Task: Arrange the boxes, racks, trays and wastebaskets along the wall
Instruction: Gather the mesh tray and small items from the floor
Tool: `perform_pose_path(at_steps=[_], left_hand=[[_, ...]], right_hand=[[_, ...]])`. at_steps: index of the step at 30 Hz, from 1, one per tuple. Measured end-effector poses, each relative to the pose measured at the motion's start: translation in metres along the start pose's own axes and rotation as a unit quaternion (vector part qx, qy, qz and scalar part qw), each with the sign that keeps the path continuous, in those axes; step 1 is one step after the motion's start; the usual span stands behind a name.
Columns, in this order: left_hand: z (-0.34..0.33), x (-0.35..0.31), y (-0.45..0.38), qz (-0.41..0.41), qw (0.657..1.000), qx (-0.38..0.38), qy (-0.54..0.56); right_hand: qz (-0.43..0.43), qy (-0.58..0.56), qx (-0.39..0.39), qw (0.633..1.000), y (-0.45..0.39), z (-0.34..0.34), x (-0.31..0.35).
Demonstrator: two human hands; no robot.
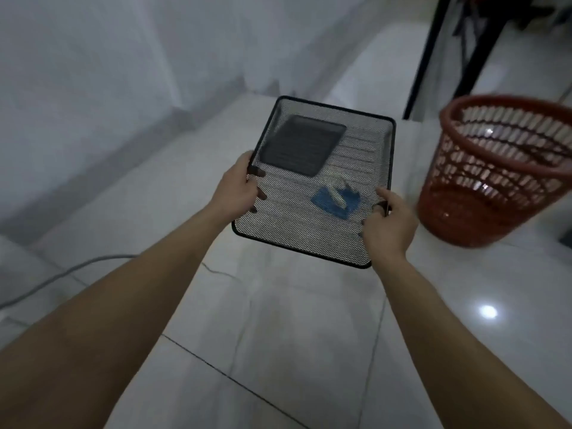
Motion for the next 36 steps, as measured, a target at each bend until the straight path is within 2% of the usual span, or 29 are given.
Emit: perform_pose_path(at_steps=[5, 9, 14, 20, 22, 25, 29, 32, 36], left_hand=[[0.126, -0.009, 0.032, 0.001, 0.99, -0.138, -0.016], [0.227, -0.004, 0.083, 0.035, 0.969, -0.243, -0.006], [0.32, 0.009, 0.161, 0.082, 0.936, -0.342, -0.021], [0.41, 0.018, 0.256, 0.11, 0.897, -0.428, -0.019], [0.429, 0.022, 0.279, 0.125, 0.882, -0.455, -0.008], [0.445, 0.033, 0.318, 0.157, 0.864, -0.478, -0.018], [0.468, 0.05, 0.381, 0.21, 0.844, -0.493, -0.029], [0.49, 0.074, 0.42, 0.263, 0.813, -0.519, -0.007], [0.509, 0.123, 0.464, 0.282, 0.768, -0.574, -0.045]], right_hand=[[0.059, -0.042, 0.119, 0.99, 0.032, -0.072, 0.078], [0.094, -0.103, 0.223, 0.965, 0.082, -0.137, 0.137], [0.136, -0.157, 0.338, 0.918, 0.157, -0.188, 0.191], [0.179, -0.197, 0.489, 0.83, 0.255, -0.227, 0.239], [0.166, -0.206, 0.532, 0.804, 0.281, -0.24, 0.252], [0.127, -0.197, 0.566, 0.791, 0.321, -0.26, 0.266], [0.124, -0.198, 0.58, 0.78, 0.386, -0.274, 0.275], [0.161, -0.179, 0.606, 0.758, 0.441, -0.271, 0.279], [0.203, -0.133, 0.625, 0.742, 0.503, -0.283, 0.275]])
Point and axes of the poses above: each hand's wrist, its own y-axis away from the middle knuckle, its own z-axis out of the back of the hand, x = y × z, the point moved 2 cm from there along -y, towards the middle knuckle, and after that the axes turned 5 degrees about -y, right-handed, at the moved point
